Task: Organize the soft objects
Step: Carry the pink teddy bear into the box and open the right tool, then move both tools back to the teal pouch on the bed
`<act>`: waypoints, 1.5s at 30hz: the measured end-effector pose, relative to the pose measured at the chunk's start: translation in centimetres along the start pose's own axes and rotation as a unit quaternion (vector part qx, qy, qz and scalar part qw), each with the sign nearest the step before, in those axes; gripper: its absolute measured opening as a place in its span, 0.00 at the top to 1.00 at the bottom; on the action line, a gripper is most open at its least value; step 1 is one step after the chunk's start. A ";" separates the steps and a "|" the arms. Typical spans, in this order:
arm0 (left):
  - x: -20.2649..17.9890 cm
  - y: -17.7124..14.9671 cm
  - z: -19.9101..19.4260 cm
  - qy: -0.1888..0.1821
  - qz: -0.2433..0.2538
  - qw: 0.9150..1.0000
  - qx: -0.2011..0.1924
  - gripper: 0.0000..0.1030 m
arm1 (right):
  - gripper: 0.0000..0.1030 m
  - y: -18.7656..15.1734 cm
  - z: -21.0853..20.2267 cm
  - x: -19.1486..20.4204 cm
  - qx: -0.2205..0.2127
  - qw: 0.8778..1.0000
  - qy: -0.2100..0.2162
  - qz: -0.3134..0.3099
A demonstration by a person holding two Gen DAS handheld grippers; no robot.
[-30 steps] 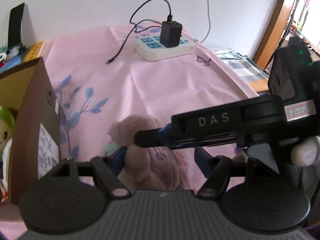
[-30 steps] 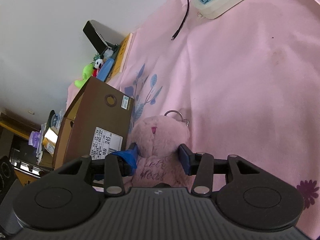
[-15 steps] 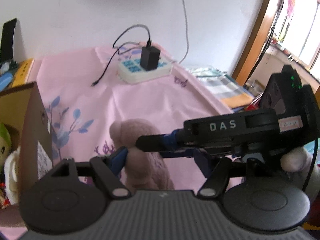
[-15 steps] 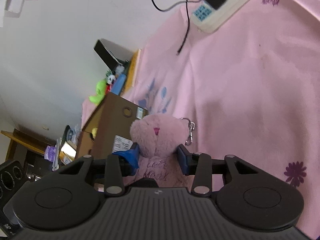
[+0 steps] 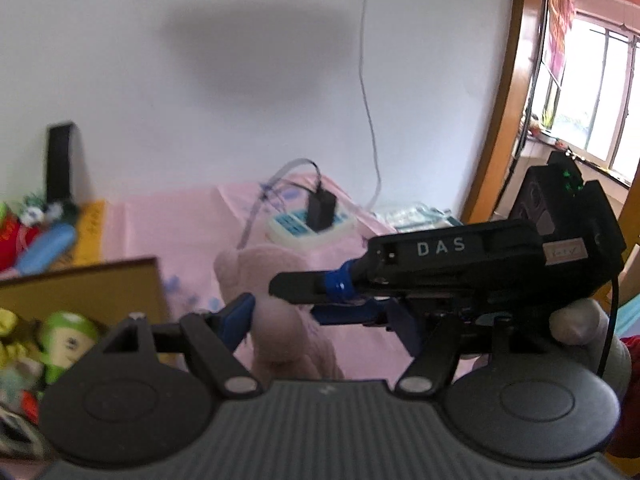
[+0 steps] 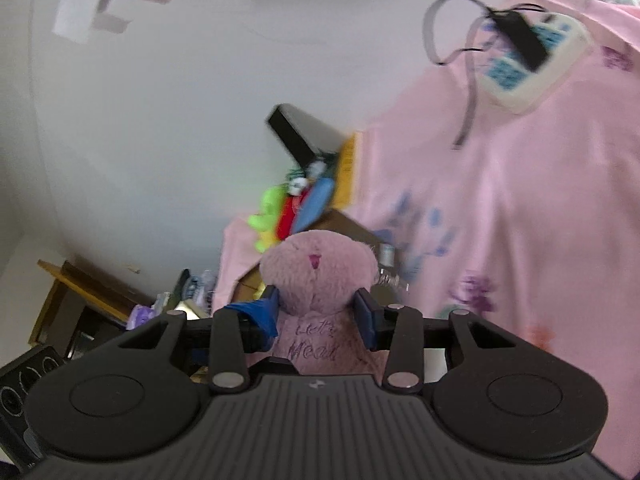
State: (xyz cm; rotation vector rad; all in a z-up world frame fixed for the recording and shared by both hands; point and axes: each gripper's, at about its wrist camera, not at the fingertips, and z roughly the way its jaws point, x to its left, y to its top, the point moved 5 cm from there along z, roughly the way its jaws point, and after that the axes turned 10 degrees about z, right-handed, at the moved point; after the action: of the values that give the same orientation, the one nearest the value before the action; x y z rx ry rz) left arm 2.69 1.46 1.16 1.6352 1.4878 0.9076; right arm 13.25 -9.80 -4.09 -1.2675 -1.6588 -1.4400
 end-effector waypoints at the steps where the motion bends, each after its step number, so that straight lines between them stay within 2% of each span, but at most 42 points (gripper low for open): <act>1: 0.6 0.1 -0.7 0.007 0.003 1.000 -0.005 0.32 | 0.76 -0.2 0.6 0.7 0.000 1.000 0.006 -0.003; 9: 6.5 -0.5 -5.2 0.046 0.022 0.998 -0.029 0.32 | 0.76 -2.6 6.1 5.9 0.006 0.999 0.044 -0.027; 16: 11.3 -1.4 -6.8 0.053 0.040 0.997 -0.026 0.32 | 0.76 -4.2 10.4 8.1 -0.004 0.999 0.051 -0.012; 20: 13.9 -2.1 -6.1 0.047 0.039 0.998 -0.014 0.32 | 0.76 -4.9 12.4 8.5 -0.022 0.999 0.039 -0.013; 27: 17.3 -5.0 -2.7 0.044 0.002 0.999 0.032 0.35 | 0.77 -5.6 15.2 7.2 -0.055 0.998 -0.015 -0.029; 30: 17.5 -6.2 -2.1 0.036 -0.006 0.998 0.051 0.35 | 0.77 -5.5 15.6 6.7 -0.064 0.997 -0.037 -0.028; 35: 17.5 -8.0 -1.9 0.027 -0.019 0.997 0.070 0.31 | 0.77 -5.8 15.3 6.6 -0.066 0.996 -0.050 -0.027; 40: 17.1 -9.0 -2.7 0.029 -0.027 0.996 0.079 0.30 | 0.74 -6.3 13.5 6.0 -0.064 0.996 -0.056 -0.019; 45: 16.1 -8.5 -4.4 0.031 -0.029 0.997 0.070 0.27 | 0.74 -6.6 10.4 5.0 -0.069 0.994 -0.075 -0.031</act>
State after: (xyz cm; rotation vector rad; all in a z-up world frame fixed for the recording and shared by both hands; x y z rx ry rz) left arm -3.98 18.25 -3.75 1.6669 1.6668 0.8442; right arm 6.87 1.82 -4.62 -1.4433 -1.7349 -1.5523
